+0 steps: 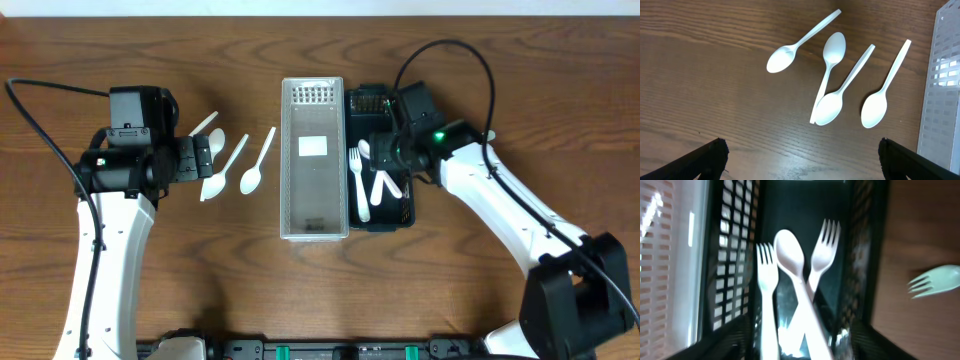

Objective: Pack container
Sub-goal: 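Grasp a white fork with right gripper and drop it in black tray, then grasp the pale-green fork with right gripper and lift it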

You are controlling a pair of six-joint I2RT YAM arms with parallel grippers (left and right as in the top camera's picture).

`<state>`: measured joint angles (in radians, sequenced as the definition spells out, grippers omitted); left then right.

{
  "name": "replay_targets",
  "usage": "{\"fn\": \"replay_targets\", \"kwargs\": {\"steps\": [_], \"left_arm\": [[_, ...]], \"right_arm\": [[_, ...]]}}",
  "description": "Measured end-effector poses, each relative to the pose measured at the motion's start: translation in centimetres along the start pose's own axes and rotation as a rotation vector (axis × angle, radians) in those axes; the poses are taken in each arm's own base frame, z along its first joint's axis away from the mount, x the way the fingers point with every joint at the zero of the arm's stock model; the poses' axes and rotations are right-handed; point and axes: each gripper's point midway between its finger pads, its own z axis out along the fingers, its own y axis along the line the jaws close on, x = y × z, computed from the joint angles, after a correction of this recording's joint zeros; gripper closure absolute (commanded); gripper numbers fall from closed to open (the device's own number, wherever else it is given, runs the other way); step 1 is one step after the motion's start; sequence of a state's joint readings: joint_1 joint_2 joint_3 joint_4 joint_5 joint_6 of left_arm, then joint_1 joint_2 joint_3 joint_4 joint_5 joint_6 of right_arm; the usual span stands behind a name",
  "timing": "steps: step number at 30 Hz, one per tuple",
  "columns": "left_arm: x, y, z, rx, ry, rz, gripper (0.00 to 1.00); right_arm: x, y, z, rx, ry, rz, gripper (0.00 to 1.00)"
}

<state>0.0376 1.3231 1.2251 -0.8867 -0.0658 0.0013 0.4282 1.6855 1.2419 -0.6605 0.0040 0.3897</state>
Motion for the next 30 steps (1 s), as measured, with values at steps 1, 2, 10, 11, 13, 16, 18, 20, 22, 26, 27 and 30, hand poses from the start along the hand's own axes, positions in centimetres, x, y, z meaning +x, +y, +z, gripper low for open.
{"fn": "replay_targets", "kwargs": {"steps": [1, 2, 10, 11, 13, 16, 18, 20, 22, 26, 27, 30], "left_arm": [[0.0, 0.0, 0.0, 0.0, 0.0, 0.0, 0.02], [0.0, 0.0, 0.0, 0.0, 0.0, 0.0, 0.02], [0.0, 0.0, 0.0, 0.0, 0.0, 0.0, 0.02], [0.0, 0.0, 0.0, 0.0, 0.0, 0.0, 0.02], [0.0, 0.0, 0.0, 0.0, 0.0, 0.0, 0.02], [0.0, 0.0, 0.0, 0.0, 0.0, 0.0, 0.02], [0.0, 0.0, 0.0, 0.0, 0.0, 0.0, 0.02], [0.0, 0.0, 0.0, 0.0, 0.0, 0.0, 0.02], [0.0, 0.0, 0.0, 0.0, 0.0, 0.0, 0.02], [0.0, 0.0, 0.0, 0.0, 0.0, 0.0, 0.02], [0.0, 0.0, 0.0, 0.0, 0.0, 0.0, 0.02], [0.0, 0.0, 0.0, 0.0, 0.0, 0.0, 0.02]], "right_arm": [[-0.8, -0.4, -0.6, 0.013, -0.029, 0.0, 0.28], [-1.8, -1.0, -1.4, 0.028, -0.064, 0.013, 0.28], [-6.8, -11.3, -5.8, 0.193, -0.239, 0.346, 0.25], [-6.7, -12.5, -5.6, 0.214, -0.232, 0.392, 0.25], [-6.1, -14.9, -4.5, 0.255, -0.204, 0.491, 0.22], [-4.9, -16.9, -1.9, 0.291, -0.144, 0.594, 0.2], [-3.9, -17.5, 0.2, 0.299, -0.095, 0.651, 0.2], [-2.9, -17.8, 2.3, 0.297, -0.041, 0.7, 0.21], [-1.9, -18.0, 4.1, 0.297, 0.004, 0.741, 0.21], [-0.8, -18.3, 6.3, 0.29, 0.053, 0.801, 0.22], [-0.7, -18.5, 6.5, 0.286, 0.054, 0.817, 0.23], [-0.9, -18.7, 6.8, 0.277, 0.047, 0.853, 0.25]]}}
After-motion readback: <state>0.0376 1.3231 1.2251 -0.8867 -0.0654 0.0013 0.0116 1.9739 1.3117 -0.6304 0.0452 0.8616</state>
